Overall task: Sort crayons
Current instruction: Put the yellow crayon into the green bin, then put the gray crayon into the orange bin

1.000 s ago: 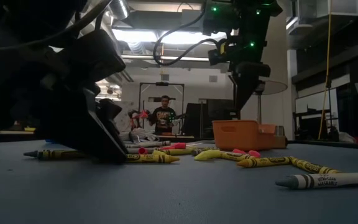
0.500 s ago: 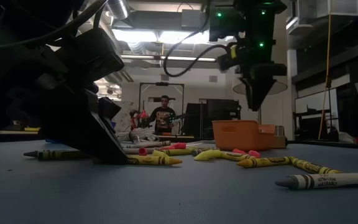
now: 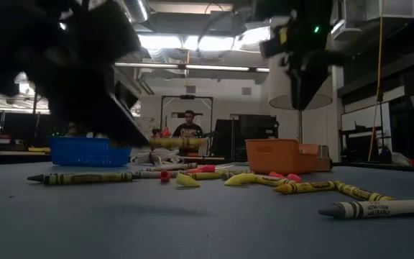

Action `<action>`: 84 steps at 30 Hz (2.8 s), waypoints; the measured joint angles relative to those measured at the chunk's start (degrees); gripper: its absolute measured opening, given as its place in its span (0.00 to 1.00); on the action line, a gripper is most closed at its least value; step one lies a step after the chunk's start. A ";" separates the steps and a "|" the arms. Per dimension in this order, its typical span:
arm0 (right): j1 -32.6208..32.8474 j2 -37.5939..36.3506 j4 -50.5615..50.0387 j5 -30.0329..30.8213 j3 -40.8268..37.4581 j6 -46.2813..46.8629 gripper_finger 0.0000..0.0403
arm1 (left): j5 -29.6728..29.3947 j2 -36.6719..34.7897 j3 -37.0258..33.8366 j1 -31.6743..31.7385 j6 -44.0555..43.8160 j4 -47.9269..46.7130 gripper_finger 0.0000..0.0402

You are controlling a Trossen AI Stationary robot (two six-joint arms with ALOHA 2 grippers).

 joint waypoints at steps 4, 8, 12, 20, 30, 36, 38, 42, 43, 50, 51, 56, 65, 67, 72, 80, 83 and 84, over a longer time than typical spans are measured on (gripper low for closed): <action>3.31 -2.43 0.12 0.01 0.02 2.13 0.34 | 0.42 -6.44 0.02 -0.19 -0.32 -4.76 0.03; 6.94 -3.03 0.37 0.04 0.02 3.82 0.34 | 2.35 -14.31 0.04 -0.88 -3.03 -11.97 0.03; 10.62 -2.99 0.63 0.01 0.02 5.32 0.34 | 5.06 -22.04 0.06 -2.42 -10.14 -20.30 0.03; 16.63 -2.96 5.38 0.13 0.02 5.95 0.34 | 13.34 -31.86 0.08 -7.60 -30.88 -35.70 0.03; 19.51 -2.94 8.80 -0.09 0.02 5.92 0.34 | 36.01 -33.81 0.11 -12.50 -50.04 -50.36 0.03; 19.68 -2.92 9.18 -0.87 0.02 5.92 0.34 | 39.28 -33.81 0.11 -13.51 -52.57 -53.10 0.03; 19.68 -2.92 9.18 -0.87 0.02 5.90 0.34 | 39.25 -33.81 0.11 -13.55 -52.57 -53.22 0.03; 19.68 -2.92 9.18 -0.87 0.02 5.90 0.34 | 36.88 -33.81 0.11 -13.55 -52.95 -53.62 0.03; 19.68 -2.92 9.20 -0.87 0.02 5.90 0.34 | 36.09 -33.81 0.11 -13.55 -53.46 -53.75 0.03; 19.68 -2.92 9.38 -3.24 0.02 6.99 0.34 | 34.76 -33.81 0.17 -13.38 -58.91 -58.92 0.09; 19.68 -2.92 9.60 -5.04 0.02 7.36 0.34 | 34.76 -33.81 0.17 -13.38 -59.01 -60.03 0.11; 19.77 -2.90 12.72 -14.70 -0.02 7.82 0.34 | 32.31 -33.81 0.17 -13.38 -58.99 -61.28 0.20; 26.09 -1.36 17.99 -18.63 -0.02 12.29 0.34 | 22.76 -33.81 0.17 -13.38 -58.97 -60.33 0.30; 28.32 -0.63 18.46 -17.70 -0.02 14.91 0.34 | 21.13 -33.81 0.17 -13.38 -58.97 -59.54 0.30; 33.38 1.45 20.54 -13.62 -0.02 19.89 0.34 | 17.47 -33.79 0.17 -13.38 -58.91 -56.55 0.30; 38.07 7.69 24.77 -11.76 -0.03 25.30 0.34 | 14.65 -33.79 0.17 -13.38 -52.70 -51.09 0.26; 38.94 10.37 26.09 -11.74 -0.02 26.67 0.34 | 14.65 -33.79 0.17 -13.38 -51.04 -49.54 0.25; 38.94 11.14 26.30 -11.76 -0.02 26.71 0.34 | 14.64 -33.79 0.17 -13.38 -50.99 -49.32 0.25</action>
